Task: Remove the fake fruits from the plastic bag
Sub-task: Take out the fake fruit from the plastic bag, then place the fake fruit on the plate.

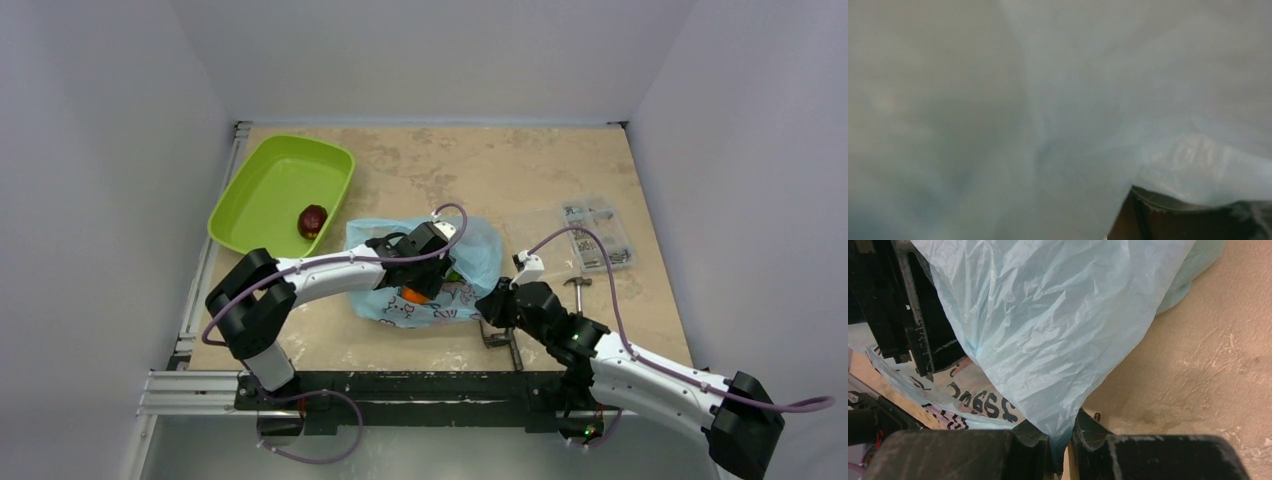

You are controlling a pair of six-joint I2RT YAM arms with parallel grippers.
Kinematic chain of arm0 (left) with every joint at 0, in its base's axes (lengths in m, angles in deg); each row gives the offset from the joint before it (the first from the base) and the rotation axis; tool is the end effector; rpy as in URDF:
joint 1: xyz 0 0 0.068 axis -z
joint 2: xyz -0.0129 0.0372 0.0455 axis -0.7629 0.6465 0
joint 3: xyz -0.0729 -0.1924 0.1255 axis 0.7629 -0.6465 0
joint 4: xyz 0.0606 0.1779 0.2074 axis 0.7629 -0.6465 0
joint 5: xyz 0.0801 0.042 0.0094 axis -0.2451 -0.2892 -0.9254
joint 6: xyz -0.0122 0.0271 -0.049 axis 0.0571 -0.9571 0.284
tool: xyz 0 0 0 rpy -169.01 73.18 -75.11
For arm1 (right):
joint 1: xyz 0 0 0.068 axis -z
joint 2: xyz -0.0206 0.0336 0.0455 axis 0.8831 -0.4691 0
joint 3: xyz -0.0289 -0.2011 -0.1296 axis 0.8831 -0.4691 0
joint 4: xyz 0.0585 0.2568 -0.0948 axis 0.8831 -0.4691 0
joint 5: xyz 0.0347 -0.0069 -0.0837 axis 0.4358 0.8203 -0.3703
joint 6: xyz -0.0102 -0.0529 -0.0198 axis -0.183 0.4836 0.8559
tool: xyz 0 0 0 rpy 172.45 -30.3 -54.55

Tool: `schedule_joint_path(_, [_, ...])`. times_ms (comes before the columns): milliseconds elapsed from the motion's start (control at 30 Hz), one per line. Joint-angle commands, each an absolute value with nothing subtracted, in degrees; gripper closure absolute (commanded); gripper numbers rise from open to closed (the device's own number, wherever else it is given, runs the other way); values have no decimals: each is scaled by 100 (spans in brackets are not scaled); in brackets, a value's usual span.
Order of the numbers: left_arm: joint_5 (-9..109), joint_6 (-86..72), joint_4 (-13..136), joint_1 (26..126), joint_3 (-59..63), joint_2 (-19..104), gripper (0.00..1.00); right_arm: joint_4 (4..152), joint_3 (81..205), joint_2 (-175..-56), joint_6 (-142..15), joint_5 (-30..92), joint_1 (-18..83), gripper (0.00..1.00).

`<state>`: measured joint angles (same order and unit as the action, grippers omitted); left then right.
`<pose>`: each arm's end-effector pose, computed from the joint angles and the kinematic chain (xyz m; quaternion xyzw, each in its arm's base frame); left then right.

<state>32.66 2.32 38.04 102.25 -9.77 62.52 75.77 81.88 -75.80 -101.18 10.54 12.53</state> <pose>0.2212 -0.2785 0.1448 0.2397 0.9245 -0.1123 0.2743 0.1422 0.1532 0.1430 0.0143 0.8621 0.2999 0.4082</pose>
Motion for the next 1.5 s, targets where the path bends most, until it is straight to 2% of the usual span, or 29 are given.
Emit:
schedule_joint_path(0, [3162,136,3844,10237,-924,6280,41,7788,8177,-7566,-10002,1119,1236,89])
schedule_joint_path(133, [3194,253,3868,10237,-961,5985,62,7821,8157,-7549,-9984,1172,1236,89])
schedule_joint_path(200, [3220,301,3847,10238,-965,5754,80,7822,8146,-7525,-9963,1206,1236,89])
schedule_joint_path(233, [3248,345,3849,10237,-985,5615,85,7817,8138,-7507,-9957,1222,1236,89])
schedule_joint_path(400, [3704,678,4485,10221,-1488,4566,100,7816,8111,-7384,-9923,1257,1237,89])
schedule_joint_path(700, [6044,1786,7140,9456,-2849,3046,100,8013,8056,-7234,-9789,1370,1236,89])
schedule_joint_path(833, [6134,1916,6998,9169,-2931,2236,100,8008,7988,-7033,-9798,1350,1236,89])
schedule_joint_path(933, [6187,1492,5910,9067,-2573,1815,100,8035,7973,-7026,-9786,1367,1236,89])
schedule_joint_path(1000, [5750,1234,4715,9042,-2179,1599,100,8014,7991,-7036,-9780,1376,1236,89])
schedule_joint_path(1167, [2155,1316,2042,8999,-1350,1071,100,8069,7949,-6980,-9764,1447,1236,89])
schedule_joint_path(1233, [1137,1286,1479,8767,-1146,1086,100,8096,7934,-6977,-9750,1487,1234,89])
schedule_joint_path(1300, [911,1101,1302,8395,-982,1211,100,8113,7931,-6990,-9750,1477,1236,89])
schedule_joint_path(1467, [1468,743,1513,6656,-849,2104,100,8098,7916,-6909,-9734,1477,1236,89])
